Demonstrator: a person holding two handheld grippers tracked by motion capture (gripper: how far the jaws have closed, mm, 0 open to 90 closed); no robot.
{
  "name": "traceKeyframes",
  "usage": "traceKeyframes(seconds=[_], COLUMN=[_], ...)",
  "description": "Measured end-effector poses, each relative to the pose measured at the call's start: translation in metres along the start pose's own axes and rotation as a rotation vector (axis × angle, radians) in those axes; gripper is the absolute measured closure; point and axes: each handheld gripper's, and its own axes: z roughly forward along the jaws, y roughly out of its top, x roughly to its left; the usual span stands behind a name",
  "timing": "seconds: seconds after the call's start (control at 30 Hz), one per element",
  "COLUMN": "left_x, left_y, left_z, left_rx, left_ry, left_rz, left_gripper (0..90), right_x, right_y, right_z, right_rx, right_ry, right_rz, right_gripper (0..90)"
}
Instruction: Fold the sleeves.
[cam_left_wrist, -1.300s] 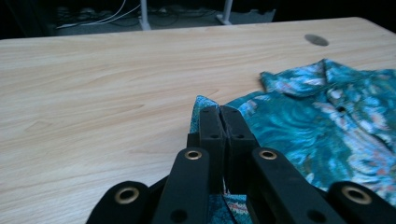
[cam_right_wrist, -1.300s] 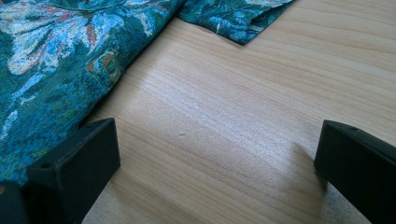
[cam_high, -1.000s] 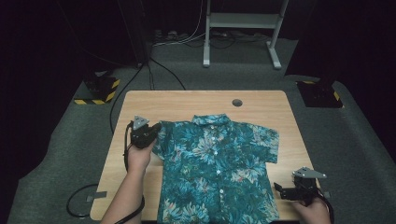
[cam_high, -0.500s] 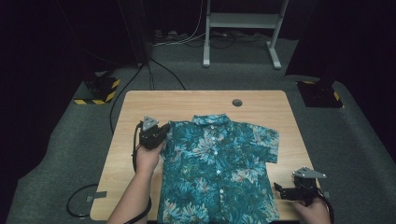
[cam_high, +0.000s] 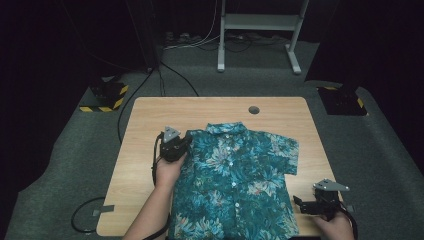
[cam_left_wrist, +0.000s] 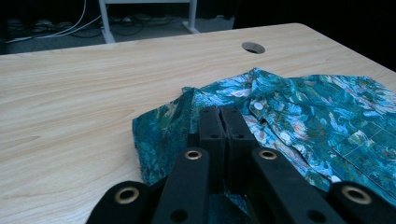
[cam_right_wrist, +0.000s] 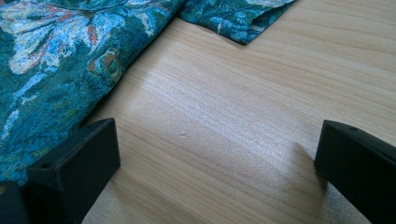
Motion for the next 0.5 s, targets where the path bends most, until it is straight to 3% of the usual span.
traceKeyframes(seconds=[0.5], left_x=[-0.017], left_y=[-0.008], left_z=[0.019], left_rx=[0.039], left_ry=[-0.011], left_rz=[0.017], left_gripper=[88.6], right_x=[0.0], right_y=[0.0], right_z=[0.0], right_rx=[0.0], right_ry=[0.002], right_rz=[-0.002], right_gripper=[0.0])
